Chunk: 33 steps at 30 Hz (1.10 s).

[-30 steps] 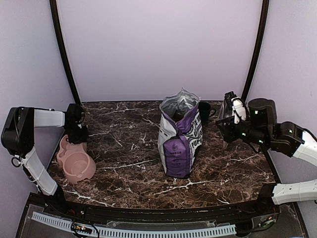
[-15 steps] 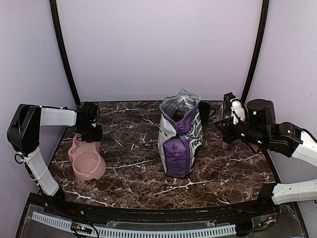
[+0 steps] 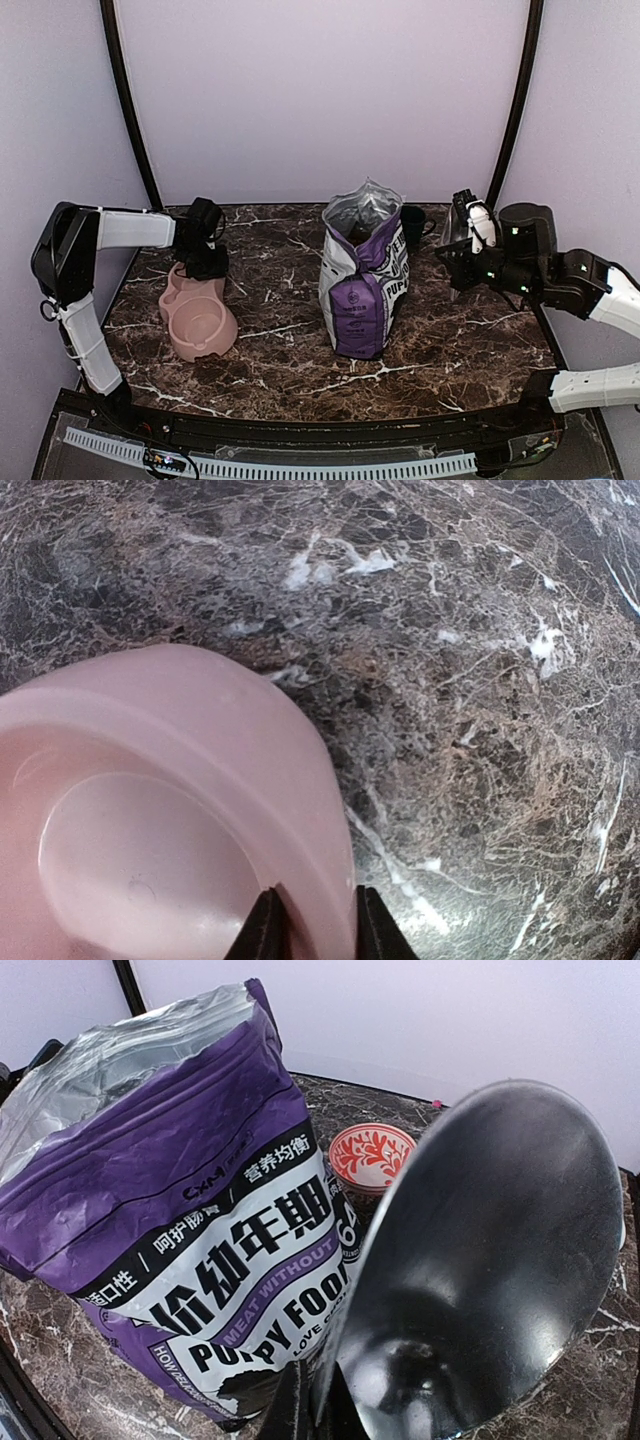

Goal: Serve the pet food
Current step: Move the pet food bowl to the center of the board.

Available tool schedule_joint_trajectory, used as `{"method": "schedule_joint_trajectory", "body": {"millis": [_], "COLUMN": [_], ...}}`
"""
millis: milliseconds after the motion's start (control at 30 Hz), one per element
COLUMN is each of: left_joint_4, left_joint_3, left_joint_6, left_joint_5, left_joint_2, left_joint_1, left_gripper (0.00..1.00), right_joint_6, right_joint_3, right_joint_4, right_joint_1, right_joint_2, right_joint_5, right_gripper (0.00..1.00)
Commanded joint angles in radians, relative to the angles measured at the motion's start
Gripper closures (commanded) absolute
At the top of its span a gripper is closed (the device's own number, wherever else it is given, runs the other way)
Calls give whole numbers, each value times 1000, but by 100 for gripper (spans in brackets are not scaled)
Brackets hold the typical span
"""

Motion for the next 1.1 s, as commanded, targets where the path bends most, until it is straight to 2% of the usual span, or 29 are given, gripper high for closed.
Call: {"method": "schedule_joint_trajectory", "body": {"millis": [0, 333, 833, 1067], "left_joint_4": [12, 14, 18, 20], "left_joint_3": [34, 41, 42, 42], "left_joint_6": [-54, -47, -4, 19], "left_joint_5": [91, 93, 79, 85], "left_joint_2": [27, 35, -39, -113], "left_joint_1": [-20, -29, -36, -36], "left_gripper": [85, 82, 62, 56], "right_joint_6": [3, 3, 5, -1], "right_joint_3": [-10, -9, -3, 15], "right_joint_4": [44, 49, 48, 30], "right_joint_1": [-11, -14, -15, -15], "right_joint_2": [-20, -16, -9, -13], "right_joint_5": [-4, -10, -17, -18], "right_gripper": [100, 100, 100, 100]}}
